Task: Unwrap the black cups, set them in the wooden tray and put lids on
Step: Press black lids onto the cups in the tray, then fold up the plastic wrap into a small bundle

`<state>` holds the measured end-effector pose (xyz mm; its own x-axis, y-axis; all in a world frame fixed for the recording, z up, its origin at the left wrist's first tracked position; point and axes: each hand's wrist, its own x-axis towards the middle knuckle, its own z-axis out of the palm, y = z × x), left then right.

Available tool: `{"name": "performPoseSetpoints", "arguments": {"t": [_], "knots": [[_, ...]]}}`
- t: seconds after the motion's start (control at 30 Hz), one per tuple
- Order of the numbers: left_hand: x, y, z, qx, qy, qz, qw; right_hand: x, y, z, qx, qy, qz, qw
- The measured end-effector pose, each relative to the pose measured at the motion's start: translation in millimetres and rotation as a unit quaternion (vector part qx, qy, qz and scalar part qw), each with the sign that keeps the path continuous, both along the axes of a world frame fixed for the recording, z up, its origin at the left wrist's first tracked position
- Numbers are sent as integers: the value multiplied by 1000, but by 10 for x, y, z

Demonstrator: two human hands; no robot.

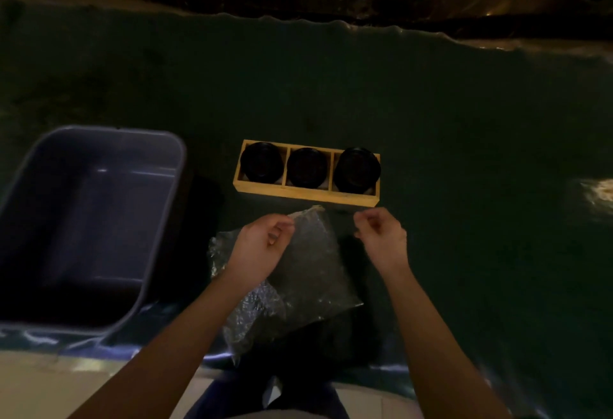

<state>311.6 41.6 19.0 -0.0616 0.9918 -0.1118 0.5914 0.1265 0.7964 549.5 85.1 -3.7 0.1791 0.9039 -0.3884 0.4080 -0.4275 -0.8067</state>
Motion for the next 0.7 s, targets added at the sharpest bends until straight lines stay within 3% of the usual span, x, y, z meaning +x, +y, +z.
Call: {"name": "performPoseSetpoints", "arguments": {"t": [0.2, 0.43, 0.5, 0.6, 0.7], "knots": [[-248, -334, -47, -16, -73, 65, 995, -103, -581, -71, -6, 7, 57, 998], [-719, -798, -316, 21, 45, 187, 981, -9, -1068, -69, -63, -43, 54, 996], [-824, -852, -436, -41, 56, 222, 973, 46, -1165, -99, -83, -42, 64, 994], [-891, -844, -619, -205, 20, 241, 949, 101, -1263, -144, -89, -39, 89, 991], [-831, -822, -745, -274, -129, 288, 908, 126, -1306, -182, -78, -31, 98, 992]]}}
